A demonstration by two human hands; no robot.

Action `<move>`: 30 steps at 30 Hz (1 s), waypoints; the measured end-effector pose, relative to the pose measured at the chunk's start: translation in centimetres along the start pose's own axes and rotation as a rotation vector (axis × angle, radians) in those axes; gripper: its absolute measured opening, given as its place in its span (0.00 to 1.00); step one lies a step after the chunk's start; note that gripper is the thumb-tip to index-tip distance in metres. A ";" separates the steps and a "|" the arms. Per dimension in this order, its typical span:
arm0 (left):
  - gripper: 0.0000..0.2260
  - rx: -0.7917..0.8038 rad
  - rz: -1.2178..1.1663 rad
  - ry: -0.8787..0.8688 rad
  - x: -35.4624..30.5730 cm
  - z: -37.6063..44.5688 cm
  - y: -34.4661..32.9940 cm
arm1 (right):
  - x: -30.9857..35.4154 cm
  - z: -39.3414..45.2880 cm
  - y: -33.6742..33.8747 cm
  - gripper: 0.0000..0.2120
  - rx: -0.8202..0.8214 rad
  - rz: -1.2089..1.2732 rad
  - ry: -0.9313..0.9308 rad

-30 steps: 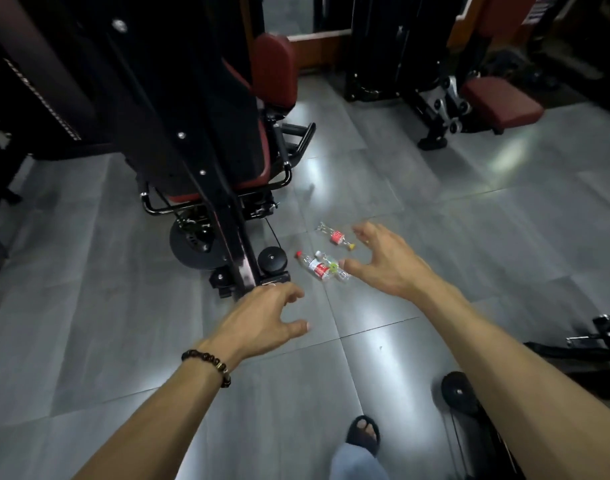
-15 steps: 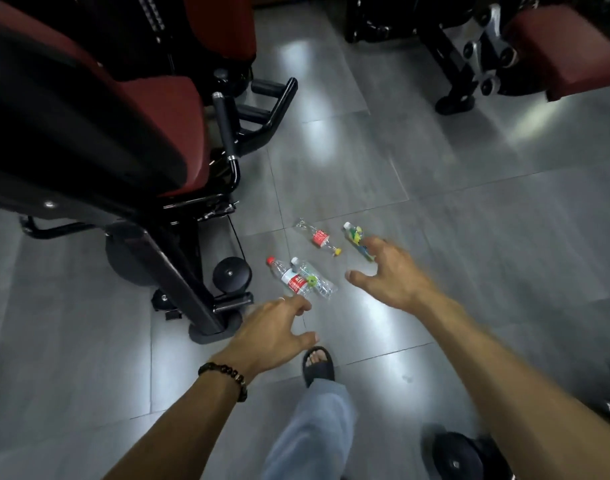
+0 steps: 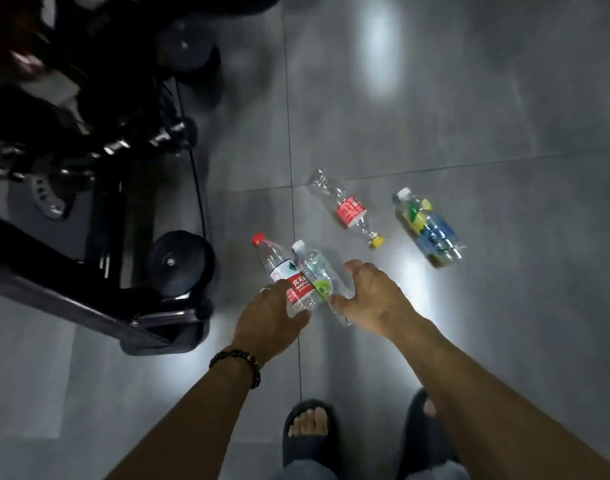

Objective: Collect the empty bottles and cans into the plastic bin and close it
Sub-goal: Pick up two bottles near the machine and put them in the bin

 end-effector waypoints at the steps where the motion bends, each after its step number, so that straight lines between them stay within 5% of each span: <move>1: 0.25 -0.024 -0.035 0.035 1.4 2.6 -1.9 | -1.3 2.7 -1.2 0.28 0.008 -0.007 0.007; 8: 0.43 -0.269 -0.287 0.151 7.7 14.3 -9.3 | -7.2 15.4 -7.3 0.30 -0.054 -0.027 0.059; 14: 0.48 -0.278 -0.521 0.174 8.9 16.2 -9.9 | -6.8 17.3 -8.2 0.23 0.000 0.020 0.101; 23: 0.46 -0.098 -0.489 0.182 4.4 3.4 -5.5 | -3.8 7.2 -1.1 0.27 -0.021 -0.002 -0.010; 30: 0.43 -0.210 -0.686 0.227 -1.3 -11.4 0.2 | 3.7 -4.4 5.6 0.27 0.051 -0.144 0.143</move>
Point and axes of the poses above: each hand's wrist, its own z-axis towards the middle knuckle, its own y-axis out of the back of the hand, x = y × z, the point moved 1 cm from there along z, towards the middle knuckle, and after that the axes turned 8 degrees about x, right-handed, at the moved point
